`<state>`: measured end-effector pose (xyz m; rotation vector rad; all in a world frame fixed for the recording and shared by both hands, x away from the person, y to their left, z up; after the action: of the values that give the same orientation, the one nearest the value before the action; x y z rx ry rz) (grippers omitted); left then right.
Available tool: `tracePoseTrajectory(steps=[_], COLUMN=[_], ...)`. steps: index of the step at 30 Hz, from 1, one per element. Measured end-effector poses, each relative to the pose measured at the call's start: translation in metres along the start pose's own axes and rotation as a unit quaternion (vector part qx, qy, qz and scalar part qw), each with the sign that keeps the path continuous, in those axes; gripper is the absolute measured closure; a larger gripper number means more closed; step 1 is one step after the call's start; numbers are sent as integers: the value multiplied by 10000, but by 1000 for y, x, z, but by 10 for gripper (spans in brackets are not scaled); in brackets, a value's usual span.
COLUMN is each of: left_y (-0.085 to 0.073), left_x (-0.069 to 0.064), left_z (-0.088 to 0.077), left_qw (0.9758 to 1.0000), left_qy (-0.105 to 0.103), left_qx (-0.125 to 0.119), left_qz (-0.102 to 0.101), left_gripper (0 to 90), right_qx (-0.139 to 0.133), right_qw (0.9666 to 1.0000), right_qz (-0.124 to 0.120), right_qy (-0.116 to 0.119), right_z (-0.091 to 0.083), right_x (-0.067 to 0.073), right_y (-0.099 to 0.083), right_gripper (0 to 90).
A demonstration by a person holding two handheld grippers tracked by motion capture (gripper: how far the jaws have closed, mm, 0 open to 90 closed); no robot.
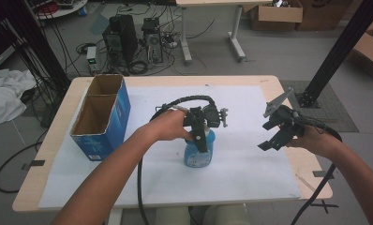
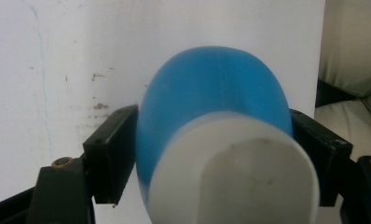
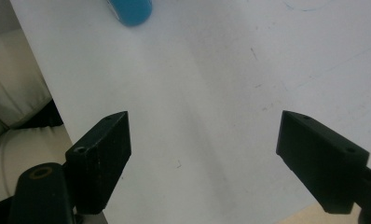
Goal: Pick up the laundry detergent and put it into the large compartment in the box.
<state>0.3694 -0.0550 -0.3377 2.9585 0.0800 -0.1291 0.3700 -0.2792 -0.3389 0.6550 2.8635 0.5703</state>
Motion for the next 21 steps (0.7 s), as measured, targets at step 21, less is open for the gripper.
tracePoseTrajectory(steps=[21], left_y=[-1], left_x=[1], left_z=[0], left_qw=[10000], left_qy=[-3], left_qx=[-25], left_qz=[44], left_gripper=[342], right_qx=[-18], right_qw=[10000], right_qz=[-1], right_qy=[-2], right_z=[0], right_x=[0], right_y=[0], right_gripper=[177])
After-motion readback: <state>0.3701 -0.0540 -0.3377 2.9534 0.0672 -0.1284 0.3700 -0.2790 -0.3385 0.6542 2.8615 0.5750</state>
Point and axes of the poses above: each handheld gripper's, and its own axes: z roughly forward along the jaws, y roughly out of its top, x roughly to its left, the point moved 5 cm from there along z, roughly forward along the jaws, and after that the axes turned 5 degrees about -y, right-handed, at the moved point
